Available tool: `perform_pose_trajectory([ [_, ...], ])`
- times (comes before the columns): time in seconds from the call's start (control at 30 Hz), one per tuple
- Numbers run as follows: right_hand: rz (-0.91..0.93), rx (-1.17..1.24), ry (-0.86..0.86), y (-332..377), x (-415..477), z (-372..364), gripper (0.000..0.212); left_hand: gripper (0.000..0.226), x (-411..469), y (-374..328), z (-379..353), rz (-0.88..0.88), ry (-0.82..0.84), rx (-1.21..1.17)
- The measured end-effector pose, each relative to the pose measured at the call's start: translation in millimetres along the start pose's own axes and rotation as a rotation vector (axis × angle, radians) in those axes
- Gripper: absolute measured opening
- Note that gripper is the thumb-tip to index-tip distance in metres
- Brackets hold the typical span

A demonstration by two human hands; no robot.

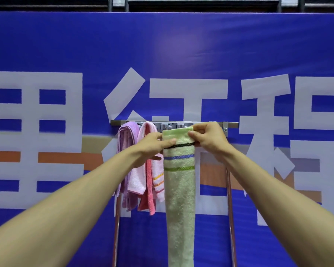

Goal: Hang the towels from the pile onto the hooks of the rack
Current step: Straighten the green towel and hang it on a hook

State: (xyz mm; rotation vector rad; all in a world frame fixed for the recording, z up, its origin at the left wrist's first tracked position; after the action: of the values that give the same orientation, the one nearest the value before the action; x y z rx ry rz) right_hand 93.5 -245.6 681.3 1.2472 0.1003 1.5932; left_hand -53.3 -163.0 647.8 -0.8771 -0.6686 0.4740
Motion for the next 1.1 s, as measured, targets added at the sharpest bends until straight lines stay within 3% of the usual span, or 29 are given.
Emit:
perform_pose_trajectory([
  [0.17, -0.025, -0.028, -0.061, 4.7, 7.1, 9.9, 0.015, 0.018, 7.7, -20.1, 6.4, -0.198, -0.221, -0.012],
  [0.33, -0.023, -0.208, -0.118, 15.4, 12.1, 24.0, 0.014, 0.019, 11.6, -28.7, -2.1, -0.206, -0.16, -0.034],
  [0.53, -0.073, -0.128, -0.151, -5.3, 12.2, 23.7, 0.021, 0.022, 12.9, -36.5, -9.6, -0.218, -0.184, -0.154],
  [0.67, -0.127, 0.216, 0.077, -26.3, -0.6, -3.8, 0.043, 0.021, 21.3, -37.1, -14.8, -0.194, -0.259, -0.249],
  [0.83, -0.239, 0.385, 0.416, -66.2, -25.9, -38.1, 0.053, 0.018, 31.1, -27.2, -13.1, -0.182, -0.325, -0.372],
  [0.97, -0.283, 0.283, 0.644, -93.2, -51.4, -58.5, 0.032, 0.023, 32.6, -6.6, -7.6, -0.087, -0.425, -0.707],
  [1.03, -0.27, 0.229, 0.659, -100.5, -59.6, -61.0, 0.017, 0.012, 34.3, 6.4, -2.4, -0.04, -0.47, -0.795],
  [1.1, -0.261, 0.26, 0.605, -101.3, -64.8, -59.7, 0.012, 0.025, 34.6, 21.6, -0.2, 0.01, -0.475, -0.791],
])
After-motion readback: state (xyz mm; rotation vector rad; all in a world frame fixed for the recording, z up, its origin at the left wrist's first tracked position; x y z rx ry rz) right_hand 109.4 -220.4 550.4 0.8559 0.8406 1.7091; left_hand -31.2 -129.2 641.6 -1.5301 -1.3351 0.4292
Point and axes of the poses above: each hand's wrist, its own x-axis towards the middle knuckle, its own z-axis out of the back of the hand, y = z × x, the point moved 6 cm from there along x, towards the middle knuckle, and after that the axes turned 11 degrees about y, right-handed, at the moved point
